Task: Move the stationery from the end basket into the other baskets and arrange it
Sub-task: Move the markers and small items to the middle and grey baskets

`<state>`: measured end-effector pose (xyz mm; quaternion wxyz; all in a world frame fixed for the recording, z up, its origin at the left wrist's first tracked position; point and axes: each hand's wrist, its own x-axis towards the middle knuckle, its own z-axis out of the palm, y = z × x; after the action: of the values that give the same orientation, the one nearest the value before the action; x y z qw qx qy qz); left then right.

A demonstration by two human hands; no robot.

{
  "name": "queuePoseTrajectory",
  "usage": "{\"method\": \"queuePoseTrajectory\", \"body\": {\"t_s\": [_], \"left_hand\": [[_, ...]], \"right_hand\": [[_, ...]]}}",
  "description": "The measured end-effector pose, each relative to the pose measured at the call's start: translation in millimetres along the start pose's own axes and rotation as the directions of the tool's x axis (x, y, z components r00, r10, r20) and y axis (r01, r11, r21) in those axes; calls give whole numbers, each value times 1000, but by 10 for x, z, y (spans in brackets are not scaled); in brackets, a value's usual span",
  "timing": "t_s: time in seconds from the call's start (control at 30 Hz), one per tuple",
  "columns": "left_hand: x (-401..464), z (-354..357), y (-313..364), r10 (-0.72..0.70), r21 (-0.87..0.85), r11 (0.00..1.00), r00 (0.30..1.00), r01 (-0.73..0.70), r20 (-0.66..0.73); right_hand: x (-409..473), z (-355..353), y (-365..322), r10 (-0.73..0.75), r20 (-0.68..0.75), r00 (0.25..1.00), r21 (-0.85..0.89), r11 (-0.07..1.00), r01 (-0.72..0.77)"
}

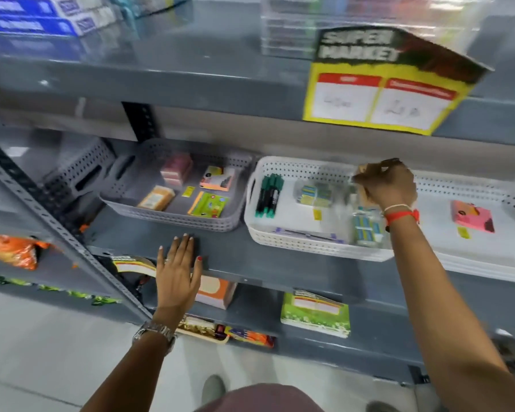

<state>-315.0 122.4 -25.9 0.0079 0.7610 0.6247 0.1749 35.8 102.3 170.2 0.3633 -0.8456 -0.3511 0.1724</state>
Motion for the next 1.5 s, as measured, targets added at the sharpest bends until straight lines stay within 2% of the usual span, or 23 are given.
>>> {"method": "queuePoseTrajectory", "body": {"t_s": [0.13, 0.27, 0.43, 0.57, 0.73, 0.87, 1.23, 1.4, 1.5], "left_hand": [[116, -54, -410, 14, 28, 999, 1000, -14, 7], [175, -86, -743, 47, 55, 997, 998, -49, 34], [281, -152, -1187, 21, 50, 998, 999, -24, 46], [350, -192, -1422, -3, 17, 1000, 999, 3, 43], [404, -161, -1582, 58, -40, 998, 997, -57, 46], [412, -114, -1674, 86, -97, 992, 996, -82, 36], [414, -130, -1696, 101, -153, 983, 995, -98, 15], [422, -114, -1679, 93, -105, 990, 995, -89, 29], [418, -128, -1599, 107, -67, 992, 994, -107, -1]], "right_hand": [[7, 660, -449, -74, 14, 997, 5, 997, 74], [-171, 1301, -901, -159, 148, 976, 27, 987, 156], [-346, 1966, -1311, -226, 296, 928, -57, 966, 254], [-462, 2437, -1522, -199, 387, 900, -84, 965, 250], [-672, 3012, -1728, -188, 497, 847, -82, 962, 262], [-790, 3364, -1843, -206, 505, 838, -102, 950, 295], [-885, 3521, -2037, -235, 539, 808, -169, 910, 378], [-787, 3262, -1867, -289, 356, 889, -332, 850, 409], [-572, 2950, -1627, -310, 238, 921, -300, 878, 373]]}}
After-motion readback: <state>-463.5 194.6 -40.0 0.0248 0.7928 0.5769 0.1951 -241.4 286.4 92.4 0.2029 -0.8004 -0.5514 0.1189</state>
